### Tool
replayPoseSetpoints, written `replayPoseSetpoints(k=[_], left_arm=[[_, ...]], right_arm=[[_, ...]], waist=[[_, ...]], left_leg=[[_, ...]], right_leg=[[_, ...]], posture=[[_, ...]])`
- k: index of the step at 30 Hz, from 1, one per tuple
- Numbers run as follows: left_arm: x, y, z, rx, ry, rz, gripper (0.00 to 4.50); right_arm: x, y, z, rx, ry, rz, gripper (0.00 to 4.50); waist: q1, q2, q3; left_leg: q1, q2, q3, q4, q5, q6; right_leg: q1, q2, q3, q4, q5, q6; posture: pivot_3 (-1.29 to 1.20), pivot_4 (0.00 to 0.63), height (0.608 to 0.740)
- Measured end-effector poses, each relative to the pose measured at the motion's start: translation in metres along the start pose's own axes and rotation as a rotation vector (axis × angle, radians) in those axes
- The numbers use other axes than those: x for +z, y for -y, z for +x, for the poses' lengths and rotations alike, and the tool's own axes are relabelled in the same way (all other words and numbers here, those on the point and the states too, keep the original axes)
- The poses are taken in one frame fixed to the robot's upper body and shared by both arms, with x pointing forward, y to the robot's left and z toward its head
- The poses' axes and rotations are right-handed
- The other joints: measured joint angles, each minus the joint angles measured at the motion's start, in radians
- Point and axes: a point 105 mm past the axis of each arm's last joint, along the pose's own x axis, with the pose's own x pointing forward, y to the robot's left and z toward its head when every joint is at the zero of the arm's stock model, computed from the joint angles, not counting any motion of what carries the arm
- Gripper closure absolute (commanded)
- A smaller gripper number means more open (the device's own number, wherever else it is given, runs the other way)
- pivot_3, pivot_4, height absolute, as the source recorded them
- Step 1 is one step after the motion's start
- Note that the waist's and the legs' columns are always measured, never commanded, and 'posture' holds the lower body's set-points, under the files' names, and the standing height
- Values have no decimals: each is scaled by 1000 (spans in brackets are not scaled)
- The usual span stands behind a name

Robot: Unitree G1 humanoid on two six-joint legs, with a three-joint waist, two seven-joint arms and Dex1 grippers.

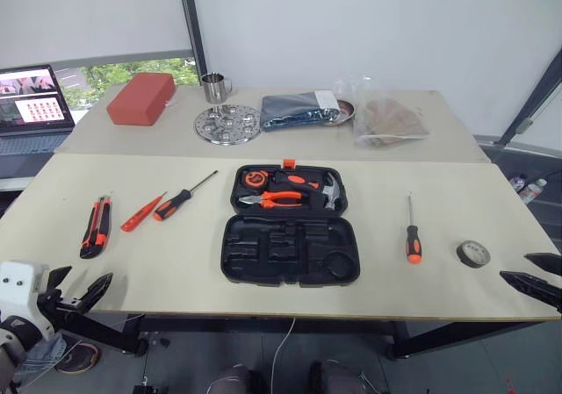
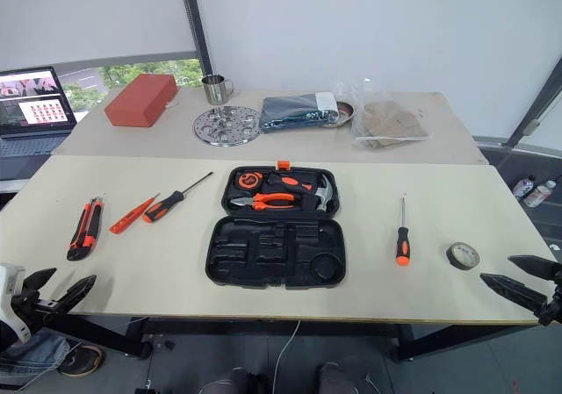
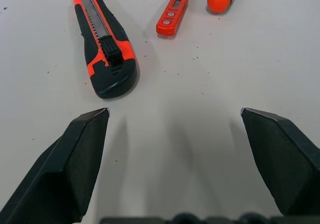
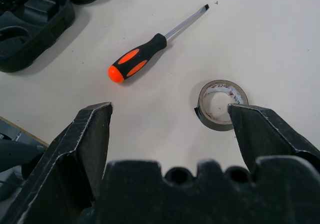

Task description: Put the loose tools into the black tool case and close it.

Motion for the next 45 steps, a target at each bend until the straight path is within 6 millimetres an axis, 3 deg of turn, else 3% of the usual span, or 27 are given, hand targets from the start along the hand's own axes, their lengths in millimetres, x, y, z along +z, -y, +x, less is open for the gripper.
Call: replayPoseSetpoints(k=[7, 11, 14, 16, 23, 27, 30, 33, 38, 42, 45], left_arm=[[6, 16, 8, -74, -19, -35, 0], [41, 32, 25, -186, 18, -8, 0], [81, 48, 49, -299, 33, 87, 0], [91, 54, 58, -335, 28, 120, 0], [95, 50, 122, -353, -90, 176, 0], [95, 46, 144, -342, -117, 208, 0], [86, 53, 159, -377, -156, 205, 660], [72, 62, 167, -426, -201, 214, 1752], [71, 70, 172, -472, -194, 233, 3568], [74, 76, 171, -531, -176, 229, 3546], [92, 84, 161, -636, -126, 258, 3546]], right_arm=[[5, -5, 5, -3, 16, -11, 216], [37, -21, 16, 56, 92, -54, 216], [76, -51, 32, 155, 177, -122, 216], [91, -68, 38, 212, 199, -167, 216], [118, -116, 73, 367, 247, -277, 216], [119, -132, 84, 428, 260, -283, 216], [123, -137, 90, 442, 278, -288, 0], [124, -142, 96, 458, 285, -298, 0], [126, -145, 104, 469, 290, -312, 0], [124, -145, 108, 460, 281, -327, 0], [110, -143, 108, 455, 229, -318, 0]], waist=[[3, 0, 0], [6, 0, 0], [6, 1, 0], [3, 1, -1], [2, -1, 0], [2, -1, 0], [2, -1, 0], [1, -2, 0], [0, -2, 0], [1, -2, 1], [3, -6, 2]], left_leg=[[0, 0, 0, 0, 0, -1], [0, 0, 0, 0, 2, -3], [0, 0, 0, 0, 3, -5], [1, 0, 1, -2, 3, -5], [-1, -1, 6, -3, 5, -6], [-2, -2, 6, -1, 9, 3], [-3, -2, 6, -1, 10, 4], [-4, -2, 6, 0, 10, 4], [-5, -1, 4, 5, 10, 4], [-8, -1, 2, 12, 9, 6], [-13, 0, -1, 15, 9, 6]], right_leg=[[0, 0, 0, 1, 0, 2], [0, 2, 0, 1, 1, 3], [-1, 4, -1, 2, 2, 2], [-1, 5, -1, 2, 4, 0], [-3, 13, -3, 2, 4, -1], [-3, 13, -3, 2, 4, 0], [-4, 13, -4, 2, 3, 1], [-4, 13, -4, 3, 3, 1], [-4, 13, -4, 5, 3, 1], [-5, 11, -5, 11, 3, 2], [-7, 11, -8, 13, 3, 1]], posture=[[0, 150, 736], [0, 150, 736], [0, 150, 736], [0, 150, 736], [0, 150, 736], [0, 150, 736], [0, 150, 736], [0, 150, 736], [0, 150, 736], [0, 150, 736], [0, 150, 736]])
